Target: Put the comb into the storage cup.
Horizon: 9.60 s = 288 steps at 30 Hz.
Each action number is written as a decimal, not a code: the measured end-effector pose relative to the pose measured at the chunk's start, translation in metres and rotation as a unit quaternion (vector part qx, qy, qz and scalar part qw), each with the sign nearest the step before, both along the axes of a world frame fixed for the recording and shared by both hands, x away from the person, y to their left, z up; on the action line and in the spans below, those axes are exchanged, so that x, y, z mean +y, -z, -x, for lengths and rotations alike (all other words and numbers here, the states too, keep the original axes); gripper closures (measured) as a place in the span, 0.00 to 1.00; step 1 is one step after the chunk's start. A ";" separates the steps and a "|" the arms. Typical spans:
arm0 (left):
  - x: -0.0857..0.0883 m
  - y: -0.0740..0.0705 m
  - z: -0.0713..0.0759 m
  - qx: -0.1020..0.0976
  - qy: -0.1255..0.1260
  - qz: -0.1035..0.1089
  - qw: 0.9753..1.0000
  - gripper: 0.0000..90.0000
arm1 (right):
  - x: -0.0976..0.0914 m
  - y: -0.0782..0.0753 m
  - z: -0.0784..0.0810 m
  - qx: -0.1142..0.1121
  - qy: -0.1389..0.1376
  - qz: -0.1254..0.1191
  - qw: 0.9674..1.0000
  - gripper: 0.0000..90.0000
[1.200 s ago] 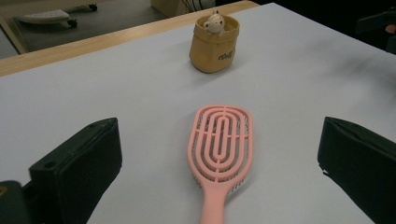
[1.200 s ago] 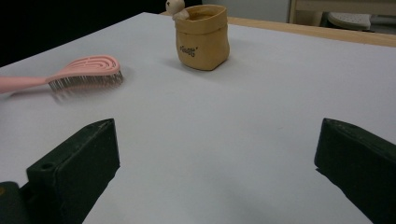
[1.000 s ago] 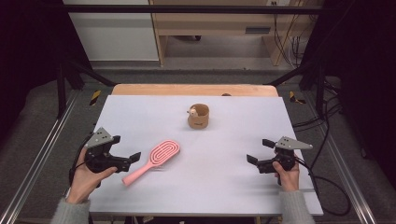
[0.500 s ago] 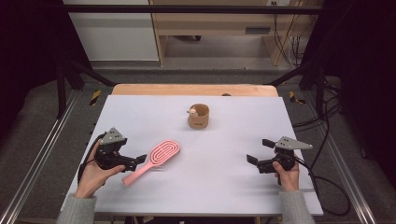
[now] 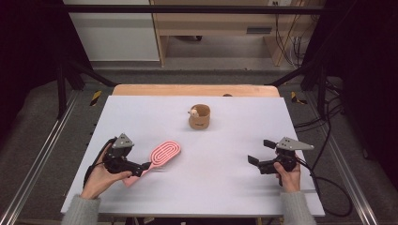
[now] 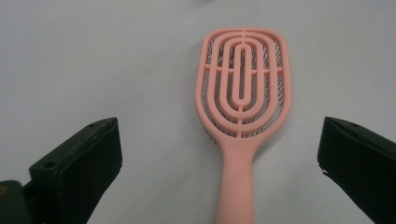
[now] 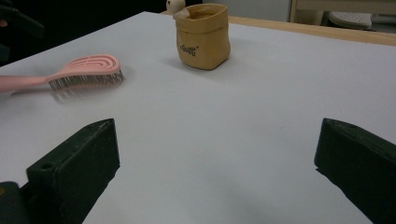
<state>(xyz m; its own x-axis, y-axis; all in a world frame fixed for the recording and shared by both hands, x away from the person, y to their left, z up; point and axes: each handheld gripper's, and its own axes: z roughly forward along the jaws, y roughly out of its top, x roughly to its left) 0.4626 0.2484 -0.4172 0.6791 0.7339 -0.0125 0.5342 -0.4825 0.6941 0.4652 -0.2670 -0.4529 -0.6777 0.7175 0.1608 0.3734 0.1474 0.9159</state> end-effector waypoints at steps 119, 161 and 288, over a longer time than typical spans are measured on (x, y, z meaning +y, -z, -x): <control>-0.021 0.017 0.006 -0.011 -0.013 -0.039 0.999 0.77 | 0.001 0.000 0.000 0.004 0.000 -0.001 1.000 0.00; -0.030 -0.004 0.025 -0.128 -0.103 0.028 0.986 0.77 | 0.011 -0.008 0.002 -0.007 0.003 -0.019 1.000 0.00; -0.179 0.023 0.040 -0.167 -0.044 0.109 0.979 0.77 | 0.109 -0.041 0.005 0.039 0.014 -0.120 0.992 0.02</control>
